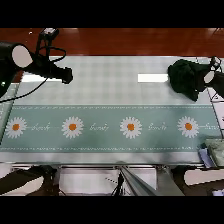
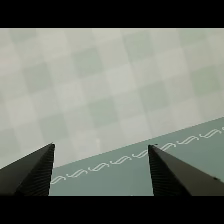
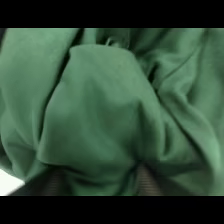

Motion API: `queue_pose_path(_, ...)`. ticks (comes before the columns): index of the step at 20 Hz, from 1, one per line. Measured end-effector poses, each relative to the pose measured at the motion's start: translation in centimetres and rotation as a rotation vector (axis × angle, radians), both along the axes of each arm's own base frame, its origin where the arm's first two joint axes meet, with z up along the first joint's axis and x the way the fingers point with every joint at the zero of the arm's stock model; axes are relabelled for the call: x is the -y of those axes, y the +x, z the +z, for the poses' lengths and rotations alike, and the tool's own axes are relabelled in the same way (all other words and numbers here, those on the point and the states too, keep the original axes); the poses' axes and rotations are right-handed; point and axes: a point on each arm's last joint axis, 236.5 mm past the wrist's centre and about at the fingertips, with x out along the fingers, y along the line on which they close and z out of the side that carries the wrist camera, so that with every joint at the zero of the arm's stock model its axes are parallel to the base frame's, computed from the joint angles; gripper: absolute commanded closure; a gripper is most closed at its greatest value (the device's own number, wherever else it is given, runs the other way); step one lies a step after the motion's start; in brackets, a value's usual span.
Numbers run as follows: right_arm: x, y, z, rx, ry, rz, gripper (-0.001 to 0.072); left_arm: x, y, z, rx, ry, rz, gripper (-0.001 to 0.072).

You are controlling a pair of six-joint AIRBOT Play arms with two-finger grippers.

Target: Fold the shirts.

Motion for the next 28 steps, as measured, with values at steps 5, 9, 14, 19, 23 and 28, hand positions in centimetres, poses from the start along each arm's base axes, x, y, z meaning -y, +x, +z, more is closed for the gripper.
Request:
queue_pose_path(5,-1.1,0.9,0.6,0.051,0.068,-0.026,0.0685,0.0,-0.1,0.2,0.001,0.0,0.0,-0.001)
queue_pose_path(9,-2.5,1.7,11.1,0.25,-0.009,0.071,0.0686,0.0,-0.2,2.8,0.023,-0.006,-0.002,-0.0009)
queue_pose_path(14,-8.8,-2.4,30.3,0.626,-0.113,0.238,0.0686,0.3,-0.4,12.2,0.156,-0.039,-0.014,-0.0009)
queue_pose_path(19,-17.4,-12.3,43.6,0.934,-0.086,0.421,0.0686,0.9,-4.0,25.2,0.413,-0.113,-0.052,-0.0009)
queue_pose_path(23,-23.9,-18.2,44.7,0.935,0.025,0.625,0.0686,0.5,-8.2,30.3,0.52,-0.168,-0.056,-0.001)
queue_pose_path(28,-32.4,-19.3,36.5,0.655,0.093,0.881,0.0686,0.2,-9.9,28.2,0.43,-0.165,-0.04,-0.001)
